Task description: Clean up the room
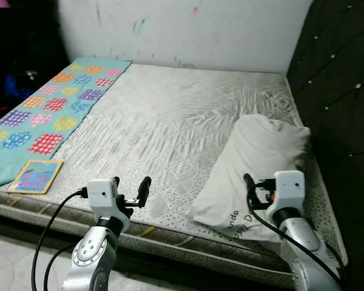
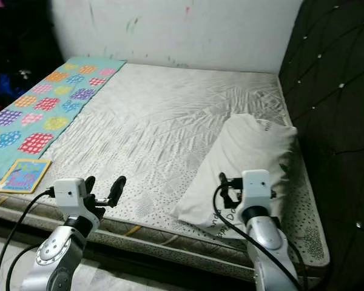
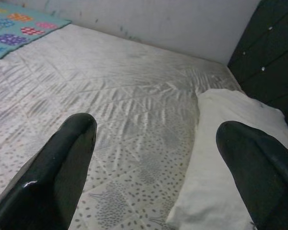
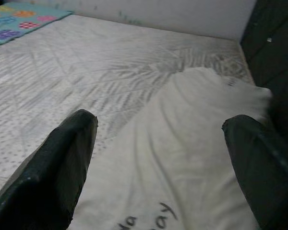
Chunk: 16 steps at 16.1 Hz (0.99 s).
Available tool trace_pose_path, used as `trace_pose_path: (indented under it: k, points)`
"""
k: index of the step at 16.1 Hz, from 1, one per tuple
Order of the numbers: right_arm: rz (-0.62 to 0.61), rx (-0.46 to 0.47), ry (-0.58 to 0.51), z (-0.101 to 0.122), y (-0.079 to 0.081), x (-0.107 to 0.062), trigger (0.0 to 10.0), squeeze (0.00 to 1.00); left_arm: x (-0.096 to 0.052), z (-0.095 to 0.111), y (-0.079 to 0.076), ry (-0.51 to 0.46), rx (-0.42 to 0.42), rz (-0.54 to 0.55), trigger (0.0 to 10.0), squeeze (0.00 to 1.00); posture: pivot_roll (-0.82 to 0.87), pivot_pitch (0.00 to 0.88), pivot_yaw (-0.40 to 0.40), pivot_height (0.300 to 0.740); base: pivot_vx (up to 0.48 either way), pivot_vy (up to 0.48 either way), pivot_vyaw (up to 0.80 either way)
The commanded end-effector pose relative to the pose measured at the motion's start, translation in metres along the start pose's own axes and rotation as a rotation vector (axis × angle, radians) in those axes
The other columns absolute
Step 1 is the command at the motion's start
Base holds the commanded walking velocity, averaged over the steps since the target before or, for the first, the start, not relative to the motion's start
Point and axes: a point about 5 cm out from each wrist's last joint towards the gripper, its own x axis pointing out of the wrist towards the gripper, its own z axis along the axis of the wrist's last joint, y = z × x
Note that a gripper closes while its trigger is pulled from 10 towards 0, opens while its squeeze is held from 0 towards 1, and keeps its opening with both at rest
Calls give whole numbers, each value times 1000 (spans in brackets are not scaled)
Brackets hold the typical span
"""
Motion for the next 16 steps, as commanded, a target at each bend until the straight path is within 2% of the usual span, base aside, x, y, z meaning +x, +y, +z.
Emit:
trace_pose_path:
  k: [1, 16]
  points:
    - [10, 0, -13, 4, 2, 4, 10000, 0, 4, 3, 2, -8, 15, -2, 10000, 0, -84, 0, 23, 740, 0, 0, 0]
    - [13, -3, -26, 5, 4, 9, 10000, 0, 10, 6, 1, -21, 20, -10, 10000, 0, -85, 0, 29, 740, 0, 0, 0]
